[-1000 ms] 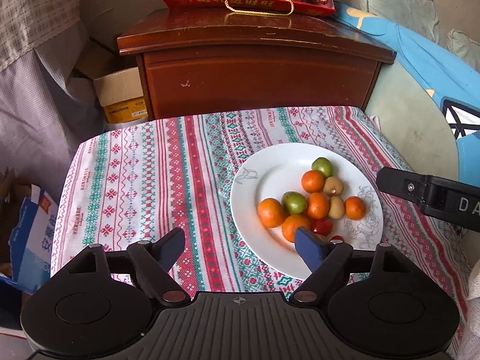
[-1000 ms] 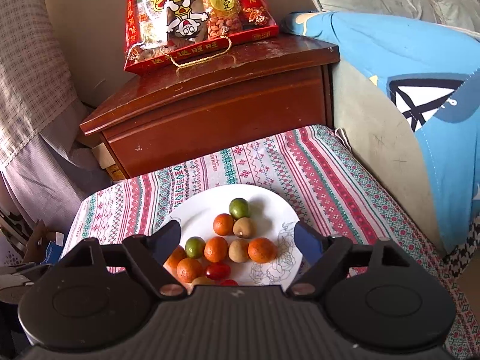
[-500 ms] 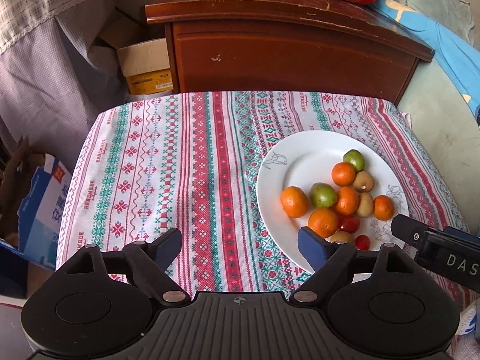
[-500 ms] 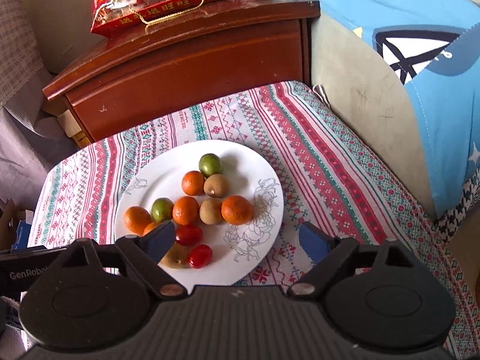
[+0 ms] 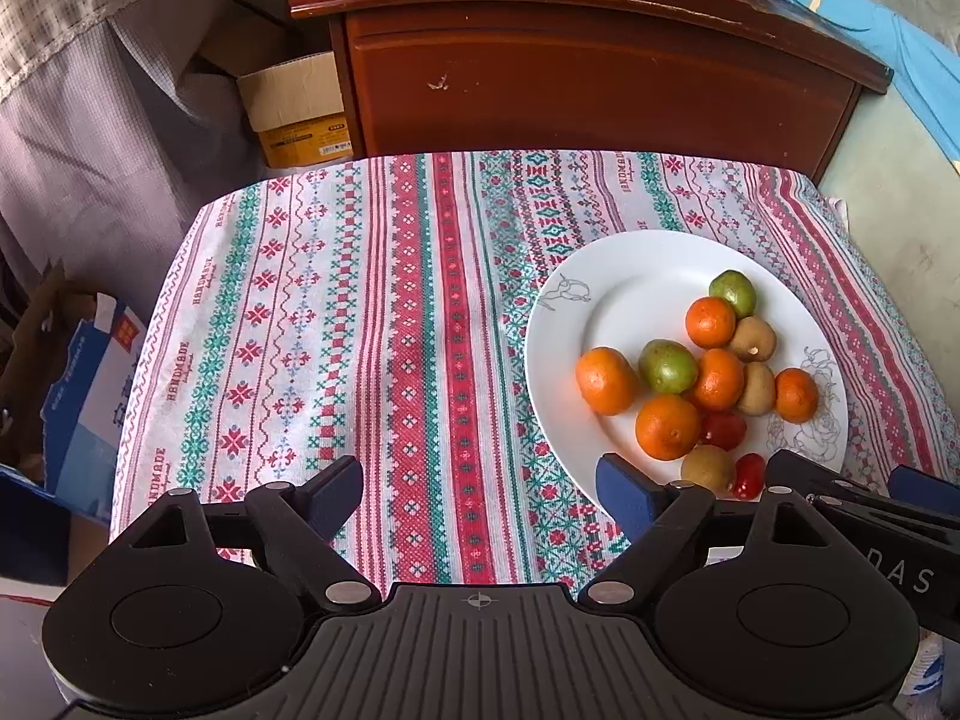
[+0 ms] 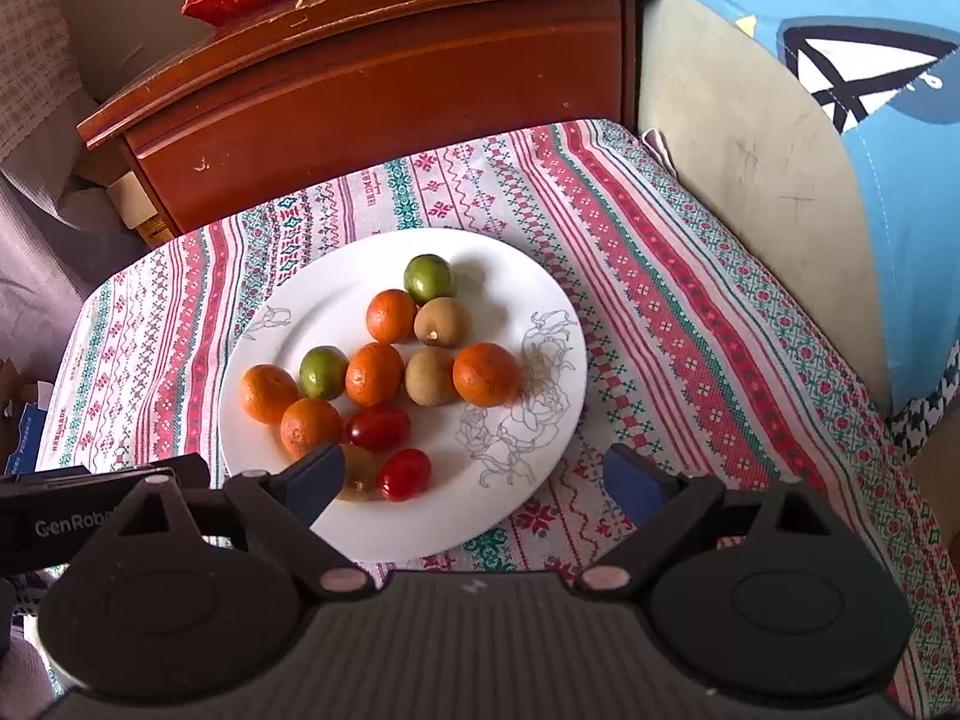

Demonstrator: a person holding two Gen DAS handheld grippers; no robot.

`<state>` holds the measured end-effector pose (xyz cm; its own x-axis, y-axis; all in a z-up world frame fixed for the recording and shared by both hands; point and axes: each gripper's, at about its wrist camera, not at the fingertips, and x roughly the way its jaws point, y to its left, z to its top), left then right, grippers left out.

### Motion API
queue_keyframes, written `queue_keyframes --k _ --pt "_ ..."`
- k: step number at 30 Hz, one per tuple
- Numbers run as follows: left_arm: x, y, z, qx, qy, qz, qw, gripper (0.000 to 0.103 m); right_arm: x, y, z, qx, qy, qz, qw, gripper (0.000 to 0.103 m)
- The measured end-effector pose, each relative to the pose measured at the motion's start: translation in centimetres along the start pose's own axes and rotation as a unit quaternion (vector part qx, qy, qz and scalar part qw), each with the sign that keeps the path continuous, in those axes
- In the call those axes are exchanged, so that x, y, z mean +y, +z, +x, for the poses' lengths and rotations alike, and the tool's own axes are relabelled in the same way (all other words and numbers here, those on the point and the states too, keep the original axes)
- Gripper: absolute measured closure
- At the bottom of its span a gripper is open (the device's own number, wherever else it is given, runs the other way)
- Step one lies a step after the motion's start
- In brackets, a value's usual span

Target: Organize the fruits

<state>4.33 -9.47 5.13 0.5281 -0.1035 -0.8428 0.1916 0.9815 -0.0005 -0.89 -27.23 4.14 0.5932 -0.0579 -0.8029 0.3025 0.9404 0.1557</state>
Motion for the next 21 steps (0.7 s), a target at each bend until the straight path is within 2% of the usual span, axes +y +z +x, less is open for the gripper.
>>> queue_keyframes --k 21 --pt "0.04 -0.1 0.55 0.007 0.01 0.001 0.9999 0.017 0.18 -0.12 0.72 0.006 -0.01 -0.013 1.0 0.009"
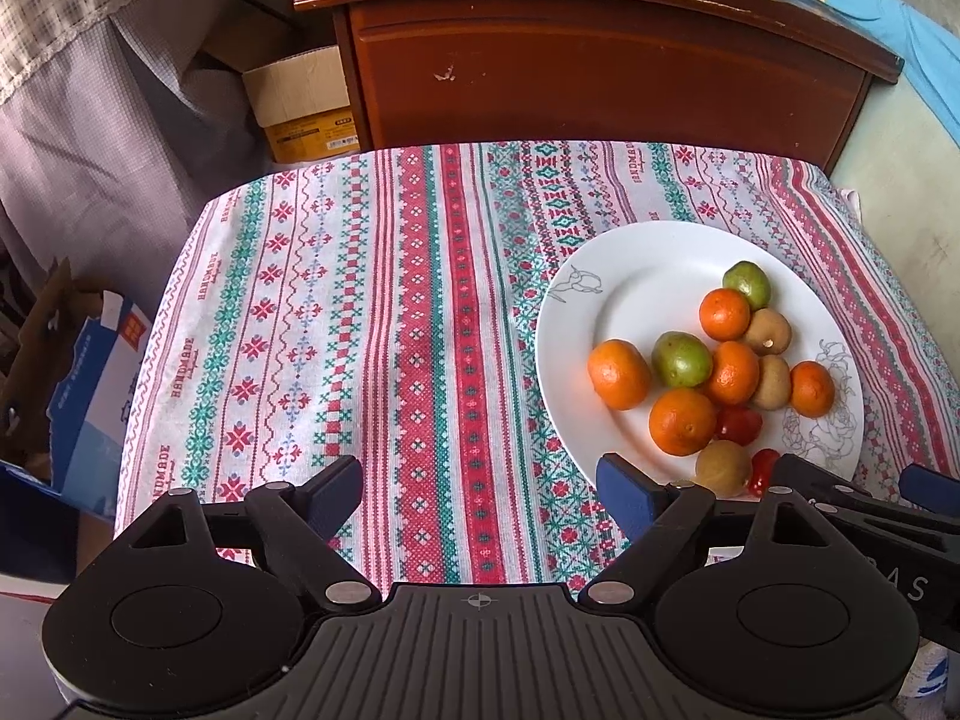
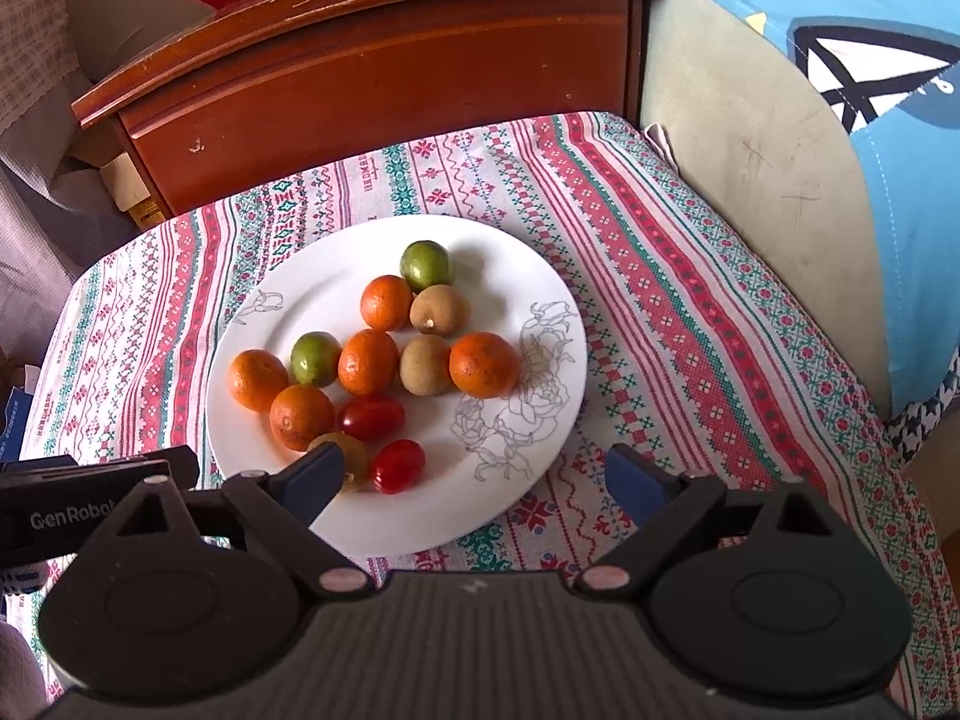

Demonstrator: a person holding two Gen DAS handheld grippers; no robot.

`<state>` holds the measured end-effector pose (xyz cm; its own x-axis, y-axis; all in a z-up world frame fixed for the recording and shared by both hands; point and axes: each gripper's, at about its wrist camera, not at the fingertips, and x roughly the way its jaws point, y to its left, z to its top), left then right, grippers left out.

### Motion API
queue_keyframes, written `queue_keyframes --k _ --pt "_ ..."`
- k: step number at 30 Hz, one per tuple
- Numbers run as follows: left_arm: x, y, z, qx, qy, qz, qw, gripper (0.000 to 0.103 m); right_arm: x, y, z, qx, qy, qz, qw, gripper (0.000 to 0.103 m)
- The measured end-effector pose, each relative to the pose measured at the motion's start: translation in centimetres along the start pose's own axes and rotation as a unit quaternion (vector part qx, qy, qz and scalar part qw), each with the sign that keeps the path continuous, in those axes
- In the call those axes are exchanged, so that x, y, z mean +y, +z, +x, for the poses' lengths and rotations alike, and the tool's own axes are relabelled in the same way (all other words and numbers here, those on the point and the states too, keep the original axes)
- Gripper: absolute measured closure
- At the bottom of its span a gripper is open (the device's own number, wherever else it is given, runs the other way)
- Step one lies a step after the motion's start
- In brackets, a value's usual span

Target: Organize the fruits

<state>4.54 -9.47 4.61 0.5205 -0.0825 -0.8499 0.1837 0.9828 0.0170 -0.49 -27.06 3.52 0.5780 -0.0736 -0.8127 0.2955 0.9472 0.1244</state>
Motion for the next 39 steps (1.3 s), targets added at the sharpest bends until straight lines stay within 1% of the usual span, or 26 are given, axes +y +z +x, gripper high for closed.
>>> queue_keyframes --k 9,28,39 --pt "-0.1 -0.1 0.1 0.0 0.004 0.005 1.0 0.017 0.1 0.0 0.0 -0.003 -0.007 -0.007 1.0 0.009" --pt "0.1 -0.7 -0.1 0.0 0.004 0.009 1.0 0.017 0.4 -0.3 -0.1 0.001 -0.007 -0.02 1.0 0.009" --pt "1.3 -2.1 -1.7 -0.005 0.006 0.013 0.9999 0.017 1.7 -1.4 -1.8 -0.002 0.002 -0.044 0.999 0.009"
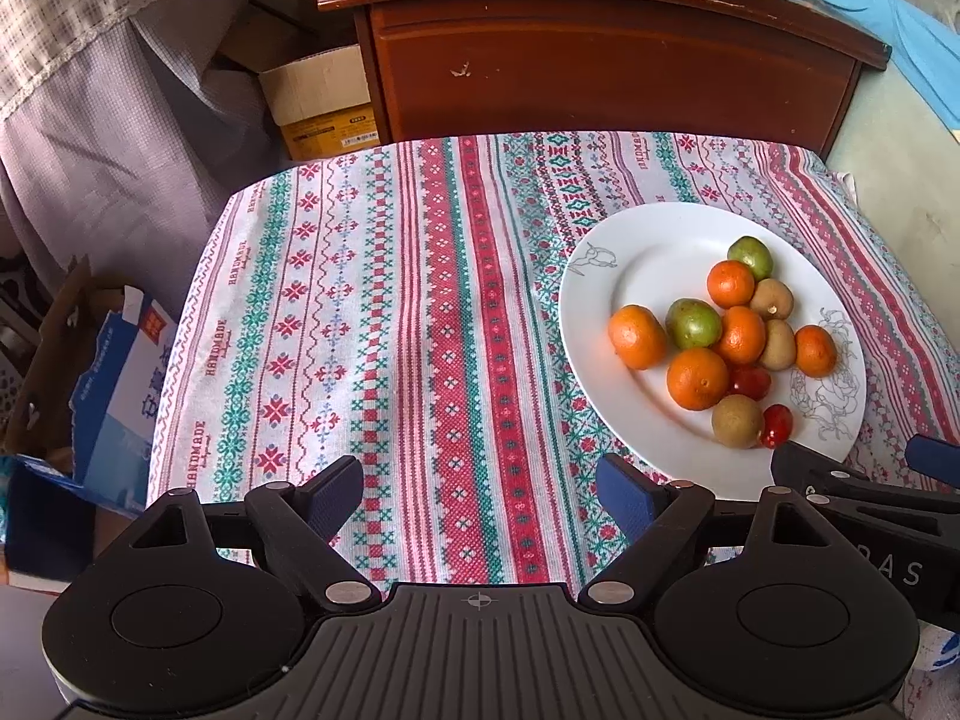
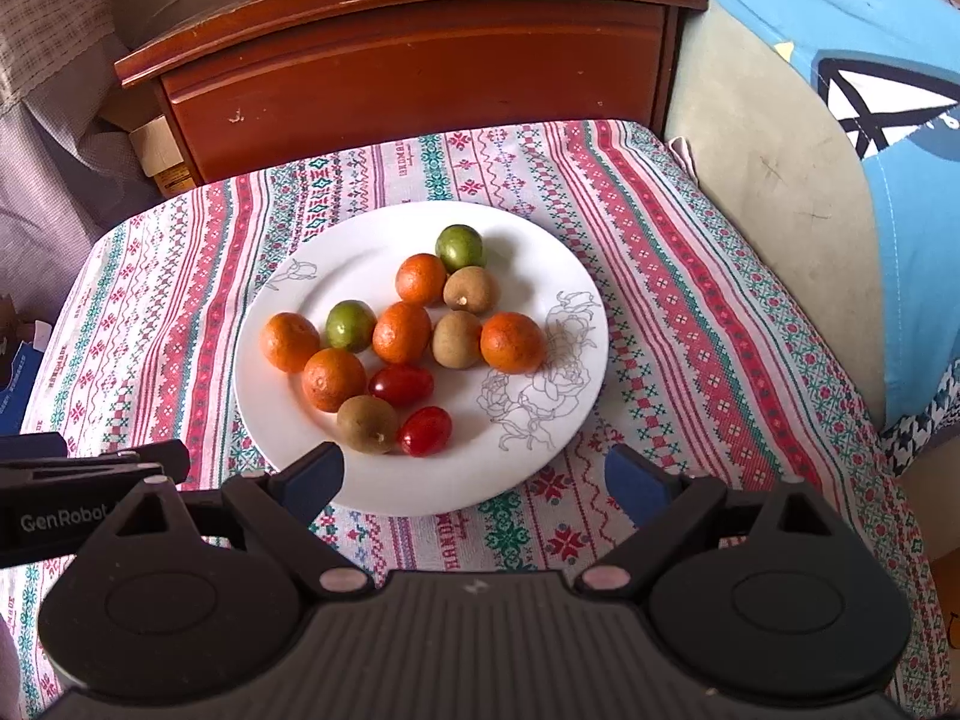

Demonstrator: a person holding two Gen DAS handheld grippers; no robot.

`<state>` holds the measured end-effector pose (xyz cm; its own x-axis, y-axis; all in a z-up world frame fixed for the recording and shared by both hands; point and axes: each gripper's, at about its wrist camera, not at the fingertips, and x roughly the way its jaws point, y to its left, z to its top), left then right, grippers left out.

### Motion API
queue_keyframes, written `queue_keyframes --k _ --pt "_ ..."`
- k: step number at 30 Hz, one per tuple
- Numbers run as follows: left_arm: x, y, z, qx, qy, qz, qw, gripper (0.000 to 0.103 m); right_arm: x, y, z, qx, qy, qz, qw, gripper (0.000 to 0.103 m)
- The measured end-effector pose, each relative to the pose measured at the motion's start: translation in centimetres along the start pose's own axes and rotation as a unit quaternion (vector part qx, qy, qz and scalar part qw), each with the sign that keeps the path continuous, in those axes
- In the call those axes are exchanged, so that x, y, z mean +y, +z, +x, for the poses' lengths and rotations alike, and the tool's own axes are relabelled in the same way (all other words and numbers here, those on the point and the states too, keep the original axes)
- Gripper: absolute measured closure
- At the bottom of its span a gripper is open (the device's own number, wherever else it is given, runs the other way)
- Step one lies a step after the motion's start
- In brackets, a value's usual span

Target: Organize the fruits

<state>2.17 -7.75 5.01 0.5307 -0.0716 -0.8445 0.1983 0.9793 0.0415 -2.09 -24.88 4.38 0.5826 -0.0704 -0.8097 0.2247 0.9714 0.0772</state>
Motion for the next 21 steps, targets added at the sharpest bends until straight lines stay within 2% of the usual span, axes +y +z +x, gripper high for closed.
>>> queue_keyframes --k 8,15,21 --pt "1.8 -1.4 -1.7 -0.006 0.001 -0.01 0.9999 0.017 1.4 -1.7 -1.4 -0.007 0.025 -0.025 0.999 0.009" --pt "3.2 -2.5 -2.5 -0.01 0.006 -0.017 0.9998 0.017 2.8 -3.8 -2.0 -0.012 0.076 -0.055 0.996 0.009" --pt "4.4 -3.9 -2.2 0.004 0.011 -0.029 0.9995 0.017 4.3 -5.4 -2.1 -0.023 0.117 -0.085 0.989 0.009"
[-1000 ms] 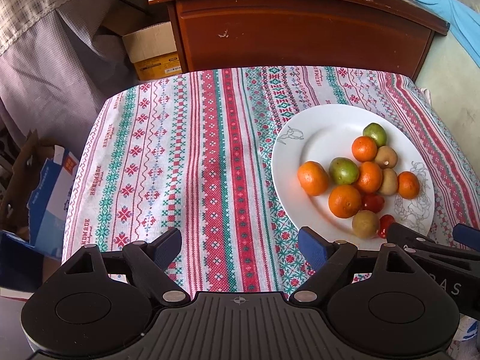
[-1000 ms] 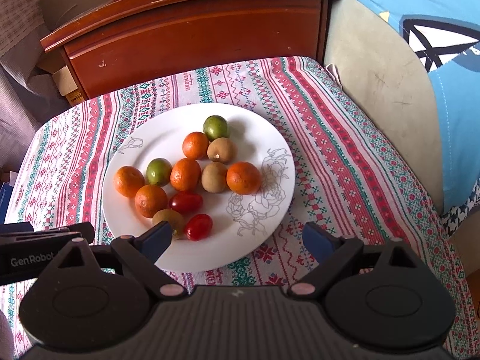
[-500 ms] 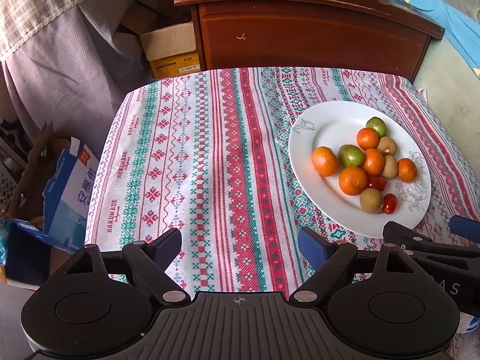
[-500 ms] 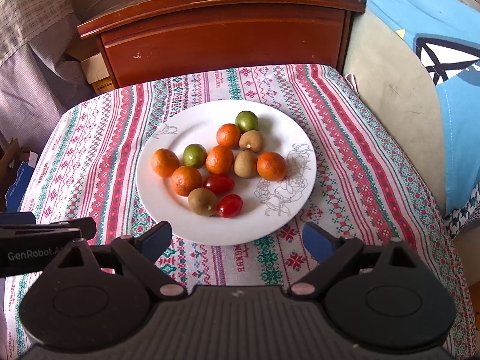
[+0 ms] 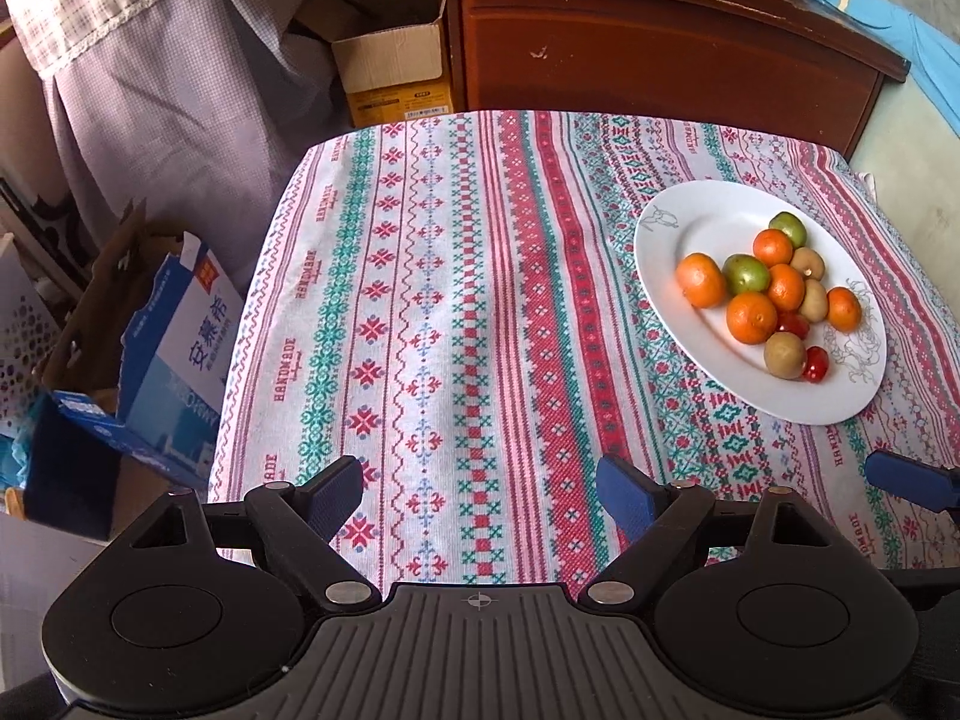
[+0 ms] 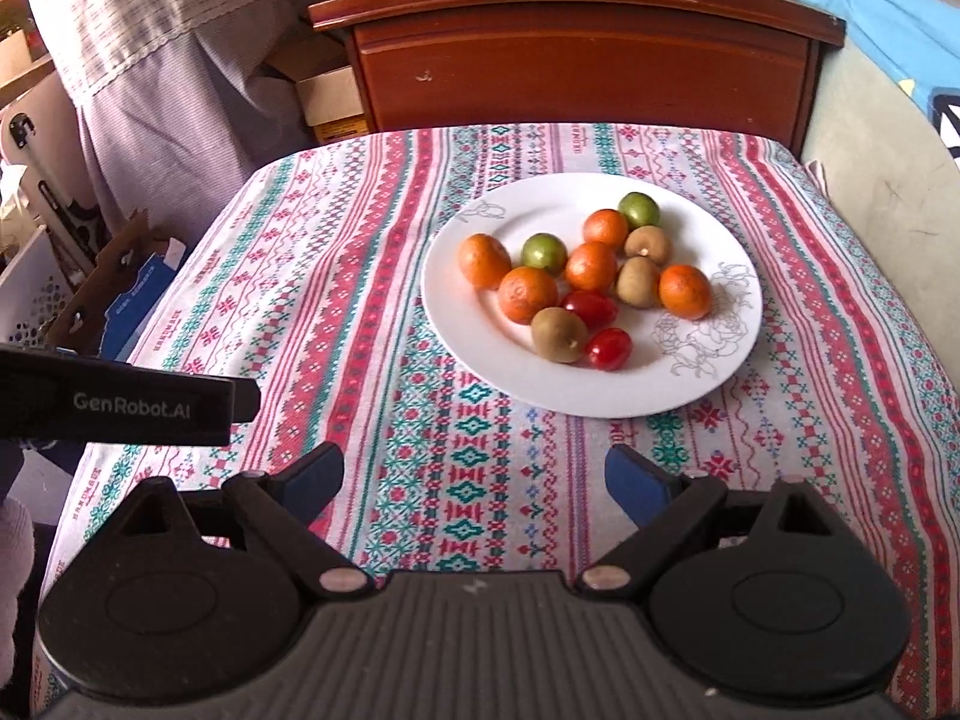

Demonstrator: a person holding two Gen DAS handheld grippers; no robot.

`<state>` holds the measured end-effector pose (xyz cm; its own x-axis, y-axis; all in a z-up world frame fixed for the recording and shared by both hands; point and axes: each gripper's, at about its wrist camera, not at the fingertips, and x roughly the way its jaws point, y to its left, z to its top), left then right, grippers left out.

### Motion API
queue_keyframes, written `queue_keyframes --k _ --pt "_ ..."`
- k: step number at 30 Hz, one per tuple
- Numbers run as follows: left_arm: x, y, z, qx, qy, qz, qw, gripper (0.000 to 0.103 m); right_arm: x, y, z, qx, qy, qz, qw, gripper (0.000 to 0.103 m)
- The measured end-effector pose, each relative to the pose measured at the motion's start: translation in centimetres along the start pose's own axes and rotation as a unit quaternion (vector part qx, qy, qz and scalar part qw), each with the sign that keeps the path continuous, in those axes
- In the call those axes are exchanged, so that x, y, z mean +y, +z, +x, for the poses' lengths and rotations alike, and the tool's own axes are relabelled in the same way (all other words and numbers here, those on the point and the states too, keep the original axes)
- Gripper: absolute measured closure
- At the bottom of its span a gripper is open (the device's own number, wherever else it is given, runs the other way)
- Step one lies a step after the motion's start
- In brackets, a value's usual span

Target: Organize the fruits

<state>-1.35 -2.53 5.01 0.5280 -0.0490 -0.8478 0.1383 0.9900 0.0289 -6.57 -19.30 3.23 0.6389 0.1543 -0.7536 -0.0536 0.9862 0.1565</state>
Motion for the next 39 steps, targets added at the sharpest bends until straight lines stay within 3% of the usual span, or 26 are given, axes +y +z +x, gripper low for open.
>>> queue_keyframes --k 5,9,14,16,25,39 --pt "1.0 -0.3 -0.1 0.002 0.0 -0.012 0.9999 0.017 1.9 -1.9 0.5 -0.008 0.045 -0.055 0.997 0.009" --pt "1.3 -0.3 0.0 0.004 -0.001 -0.017 0.9998 0.017 3.2 -3.2 1.5 -0.017 0.042 -0.108 0.993 0.009" --pt "1.7 -0.3 0.2 0.005 -0.003 -0.021 0.9998 0.017 3.4 -4.0 2.8 -0.026 0.027 -0.131 0.991 0.005" --pt "1.8 -0.3 0.3 0.006 -0.004 -0.023 0.9997 0.017 3.2 -4.0 3.0 -0.036 0.024 -0.12 0.992 0.001" --pt "2.0 -0.5 0.9 0.013 -0.005 -0.025 0.9996 0.017 3.1 -4.2 3.5 -0.068 0.023 -0.125 0.99 0.001" --pt "2.3 -0.7 2.0 0.023 -0.009 -0.028 0.9993 0.017 3.0 -4.3 3.5 -0.069 0.025 -0.127 0.989 0.001"
